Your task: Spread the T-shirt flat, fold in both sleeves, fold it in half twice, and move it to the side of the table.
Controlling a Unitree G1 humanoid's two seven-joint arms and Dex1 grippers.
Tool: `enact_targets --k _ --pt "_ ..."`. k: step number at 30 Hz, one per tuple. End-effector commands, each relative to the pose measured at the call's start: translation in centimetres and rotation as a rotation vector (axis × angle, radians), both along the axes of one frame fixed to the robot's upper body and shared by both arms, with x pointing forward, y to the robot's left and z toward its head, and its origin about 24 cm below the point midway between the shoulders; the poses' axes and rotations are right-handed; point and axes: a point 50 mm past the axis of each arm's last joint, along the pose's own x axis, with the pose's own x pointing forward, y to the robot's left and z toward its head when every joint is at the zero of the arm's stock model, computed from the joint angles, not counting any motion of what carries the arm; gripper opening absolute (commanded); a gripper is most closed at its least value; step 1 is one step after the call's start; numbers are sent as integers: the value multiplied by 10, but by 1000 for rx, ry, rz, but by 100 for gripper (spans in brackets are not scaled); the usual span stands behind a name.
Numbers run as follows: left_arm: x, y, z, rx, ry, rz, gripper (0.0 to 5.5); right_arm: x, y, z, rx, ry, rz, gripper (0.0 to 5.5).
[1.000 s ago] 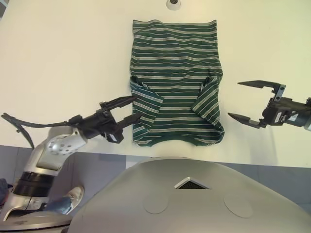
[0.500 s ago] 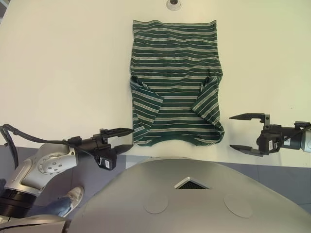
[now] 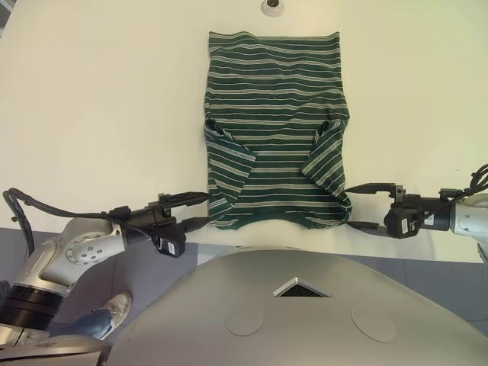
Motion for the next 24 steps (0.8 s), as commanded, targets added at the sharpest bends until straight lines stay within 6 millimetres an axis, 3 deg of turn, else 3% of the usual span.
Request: enact_targets --k 1,15,24 --pt "-4 2 -10 66 46 -11 300 4 0 -1 -11 -13 -8 298" --pt "-1 -3 -14 28 38 -9 300 3 15 3 82 -18 17 8" --pt "-2 -7 -12 1 40 -26 285 6 15 5 95 -31 4 0"
